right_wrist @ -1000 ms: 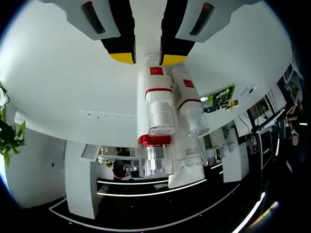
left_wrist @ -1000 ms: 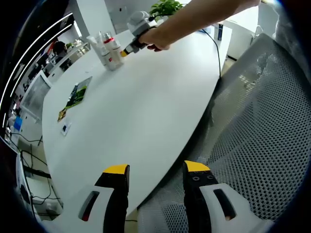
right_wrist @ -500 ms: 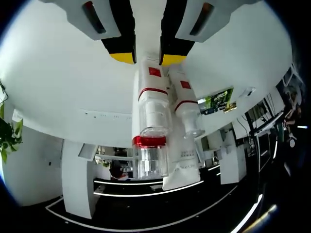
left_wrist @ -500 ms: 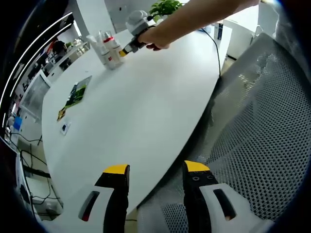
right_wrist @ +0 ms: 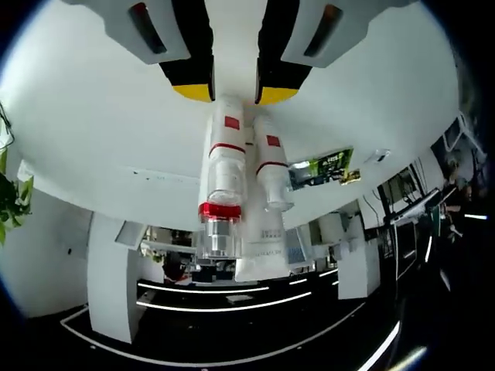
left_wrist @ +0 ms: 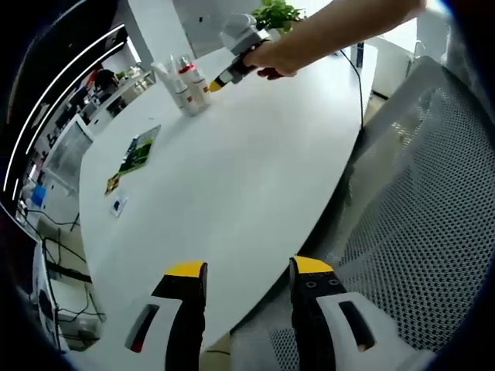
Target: Arrange the skincare products in the storage area until every visible bottle or jar stands upright without overlapping.
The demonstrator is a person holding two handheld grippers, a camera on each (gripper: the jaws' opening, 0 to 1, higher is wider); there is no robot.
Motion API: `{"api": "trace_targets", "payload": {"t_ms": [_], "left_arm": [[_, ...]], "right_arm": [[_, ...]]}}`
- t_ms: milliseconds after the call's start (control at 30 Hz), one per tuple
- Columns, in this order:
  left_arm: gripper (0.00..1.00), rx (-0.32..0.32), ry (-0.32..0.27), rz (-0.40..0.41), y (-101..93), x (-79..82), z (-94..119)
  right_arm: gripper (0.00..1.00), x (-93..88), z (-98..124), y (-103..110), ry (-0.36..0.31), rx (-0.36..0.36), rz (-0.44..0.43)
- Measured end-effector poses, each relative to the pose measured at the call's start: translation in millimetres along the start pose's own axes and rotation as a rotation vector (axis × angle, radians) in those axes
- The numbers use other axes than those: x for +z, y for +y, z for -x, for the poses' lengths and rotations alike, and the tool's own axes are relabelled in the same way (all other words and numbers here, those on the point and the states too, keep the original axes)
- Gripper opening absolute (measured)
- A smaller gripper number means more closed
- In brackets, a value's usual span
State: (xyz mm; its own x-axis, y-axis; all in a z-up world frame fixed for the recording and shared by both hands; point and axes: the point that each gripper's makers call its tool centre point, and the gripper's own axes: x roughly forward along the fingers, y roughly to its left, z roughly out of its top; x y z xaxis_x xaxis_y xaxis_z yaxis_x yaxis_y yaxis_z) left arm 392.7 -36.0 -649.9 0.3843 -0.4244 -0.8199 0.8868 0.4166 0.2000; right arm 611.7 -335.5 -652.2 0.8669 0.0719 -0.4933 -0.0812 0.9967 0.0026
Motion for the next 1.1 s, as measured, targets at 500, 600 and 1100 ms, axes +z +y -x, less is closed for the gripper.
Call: {"api": "trace_targets", "payload": {"t_ms": [500, 600, 1100], "left_arm": [[0.39, 0.089, -0.047, -0.010, 15.1, 7.5, 7.2], [0.39, 0.099, -0.053, -0.011, 16.9, 8.4, 8.8], [0.37, 0.084, -0.097, -0.032, 11.7, 16.0, 12.6]], "right_arm": [[0.19, 38.1, 61.6, 48.0, -0.096, 0.123, 0.083], [0.22, 49.6, 79.8, 63.8, -0.136, 0.161, 0.058], [0.35, 80.6, 162.3, 133.9, -0.230, 0.319, 0.036]]}}
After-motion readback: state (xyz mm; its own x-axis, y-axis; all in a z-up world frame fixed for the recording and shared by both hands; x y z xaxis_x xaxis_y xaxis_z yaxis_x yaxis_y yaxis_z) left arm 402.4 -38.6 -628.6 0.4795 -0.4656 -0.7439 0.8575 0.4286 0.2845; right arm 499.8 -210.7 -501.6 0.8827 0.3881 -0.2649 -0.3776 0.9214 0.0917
